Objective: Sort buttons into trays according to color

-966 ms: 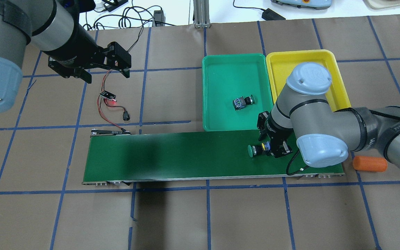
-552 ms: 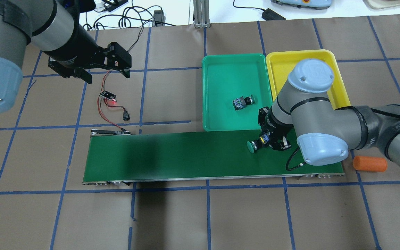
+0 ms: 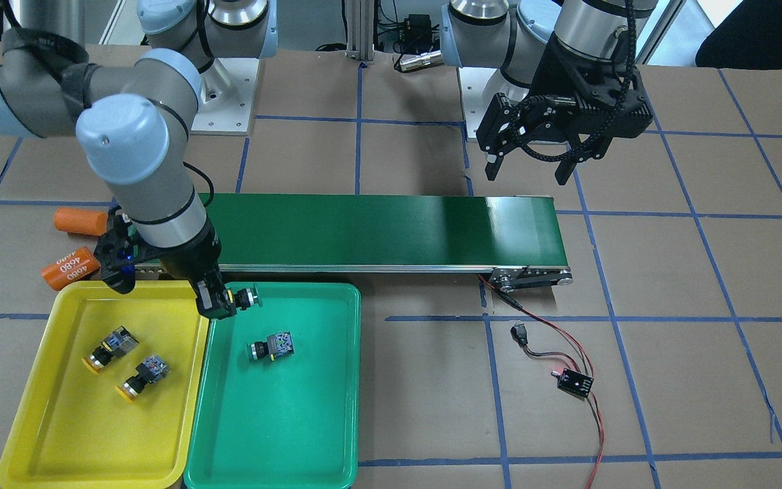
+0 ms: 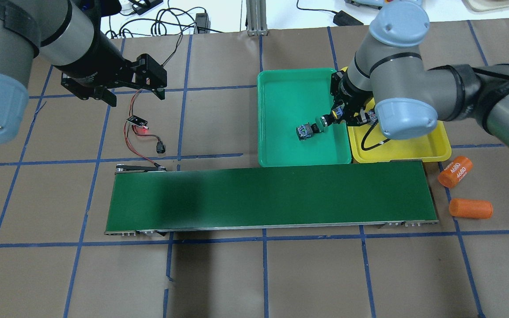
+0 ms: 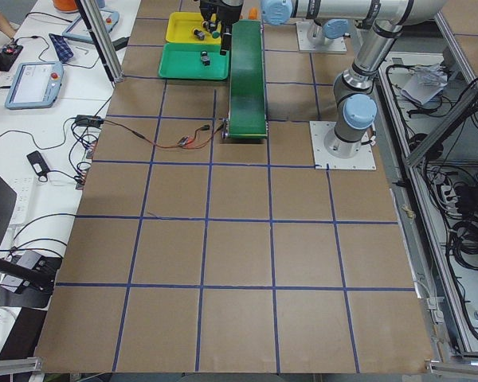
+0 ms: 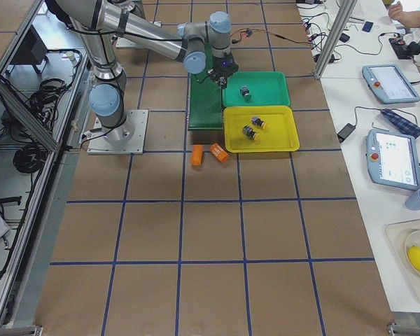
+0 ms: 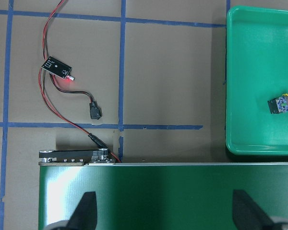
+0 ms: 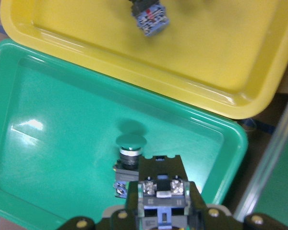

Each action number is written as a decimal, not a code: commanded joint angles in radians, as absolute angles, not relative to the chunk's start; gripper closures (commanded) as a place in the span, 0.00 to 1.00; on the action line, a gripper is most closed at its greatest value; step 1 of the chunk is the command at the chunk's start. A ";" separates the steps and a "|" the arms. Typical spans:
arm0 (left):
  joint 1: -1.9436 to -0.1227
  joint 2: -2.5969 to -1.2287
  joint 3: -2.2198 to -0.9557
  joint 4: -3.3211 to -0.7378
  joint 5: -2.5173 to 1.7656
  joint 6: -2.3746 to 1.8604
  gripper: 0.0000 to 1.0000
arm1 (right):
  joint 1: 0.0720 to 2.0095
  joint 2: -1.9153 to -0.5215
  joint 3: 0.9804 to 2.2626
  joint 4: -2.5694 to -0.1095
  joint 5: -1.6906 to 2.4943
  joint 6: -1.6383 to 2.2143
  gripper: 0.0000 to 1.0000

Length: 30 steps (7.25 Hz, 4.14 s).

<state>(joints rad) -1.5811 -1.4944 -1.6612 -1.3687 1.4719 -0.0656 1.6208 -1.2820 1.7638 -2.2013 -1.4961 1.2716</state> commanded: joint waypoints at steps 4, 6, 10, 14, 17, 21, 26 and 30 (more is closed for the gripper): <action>-1.578 -1.491 -1.663 -1.370 1.473 -0.063 0.00 | 1.635 -1.186 1.709 -2.187 -1.488 1.280 0.00; -1.578 -1.491 -1.663 -1.370 1.473 -0.063 0.00 | 1.626 -1.254 1.697 -2.098 -1.544 1.107 0.00; -1.578 -1.491 -1.663 -1.370 1.473 -0.063 0.00 | 1.603 -1.509 1.674 -1.724 -1.608 0.650 0.00; -1.578 -1.491 -1.663 -1.370 1.473 -0.063 0.00 | 1.540 -1.645 1.667 -1.517 -1.670 0.224 0.00; -1.578 -1.493 -1.663 -1.368 1.473 -0.063 0.00 | 1.528 -1.616 1.684 -1.525 -1.669 0.226 0.00; -1.578 -1.494 -1.663 -1.368 1.473 -0.063 0.00 | 1.586 -1.664 1.684 -1.509 -1.577 0.221 0.00; -1.585 -1.496 -1.661 -1.368 1.473 -0.061 0.00 | 1.563 -1.683 1.669 -1.489 -1.592 0.043 0.00; -1.586 -1.490 -1.663 -1.370 1.473 -0.061 0.00 | 1.560 -1.694 1.671 -1.499 -1.592 0.083 0.00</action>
